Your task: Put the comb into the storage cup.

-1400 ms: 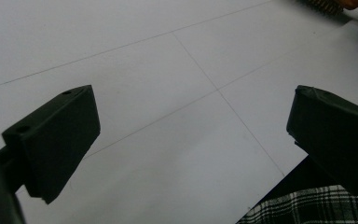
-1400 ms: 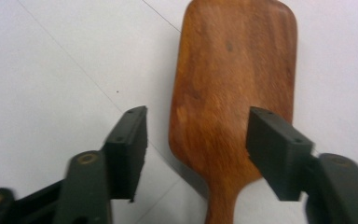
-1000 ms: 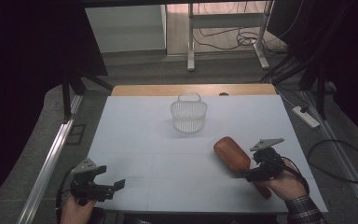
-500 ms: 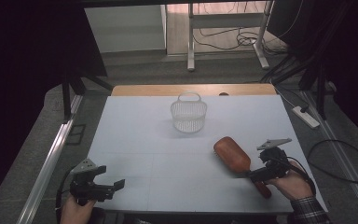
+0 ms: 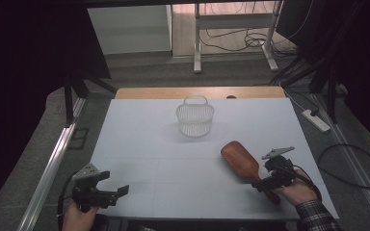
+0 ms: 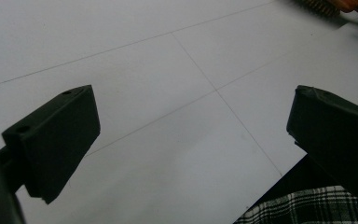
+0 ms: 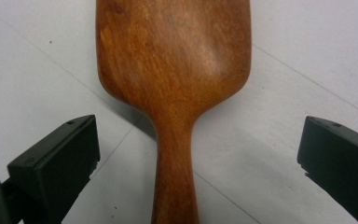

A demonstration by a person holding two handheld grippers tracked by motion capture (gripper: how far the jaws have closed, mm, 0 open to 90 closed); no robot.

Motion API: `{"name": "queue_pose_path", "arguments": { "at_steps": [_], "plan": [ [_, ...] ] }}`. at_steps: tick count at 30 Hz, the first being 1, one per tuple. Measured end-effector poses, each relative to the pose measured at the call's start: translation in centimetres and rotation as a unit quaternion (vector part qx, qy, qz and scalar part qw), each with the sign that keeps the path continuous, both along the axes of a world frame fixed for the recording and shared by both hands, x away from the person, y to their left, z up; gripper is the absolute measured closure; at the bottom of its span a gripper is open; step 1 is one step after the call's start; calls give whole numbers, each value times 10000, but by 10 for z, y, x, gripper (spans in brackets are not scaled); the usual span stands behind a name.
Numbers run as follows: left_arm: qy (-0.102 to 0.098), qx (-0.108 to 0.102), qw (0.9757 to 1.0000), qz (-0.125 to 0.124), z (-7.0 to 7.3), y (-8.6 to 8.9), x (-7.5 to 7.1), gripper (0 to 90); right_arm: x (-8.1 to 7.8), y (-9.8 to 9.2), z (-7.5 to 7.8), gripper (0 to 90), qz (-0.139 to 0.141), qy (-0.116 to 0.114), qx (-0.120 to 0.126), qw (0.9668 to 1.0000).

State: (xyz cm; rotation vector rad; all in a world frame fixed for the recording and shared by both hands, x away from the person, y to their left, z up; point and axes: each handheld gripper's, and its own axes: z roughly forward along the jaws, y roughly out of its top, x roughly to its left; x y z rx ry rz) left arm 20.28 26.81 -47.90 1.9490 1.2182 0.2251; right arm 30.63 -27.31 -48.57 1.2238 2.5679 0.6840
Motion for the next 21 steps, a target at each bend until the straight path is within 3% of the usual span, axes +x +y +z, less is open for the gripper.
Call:
{"name": "queue_pose_path", "arguments": {
  "at_steps": [17, 18, 19, 21],
  "plan": [
    [11, -27, 10000, -4, 0, 1, 0, 24, 1, 6, -12, 5, 3, 407, -315, 9987],
    [12, -25, 10000, -5, 0, 1, 0, 24, 1, 6, -12, 33, 0, 389, -364, 9986],
    [17, -18, 10000, -5, 0, 0, 0, 24, 0, 7, -11, 121, 13, 323, -360, 9988],
    [15, -18, 10000, 0, 0, 0, 0, 24, 0, 7, -10, 170, 26, 306, -326, 9990]
  ]
}}
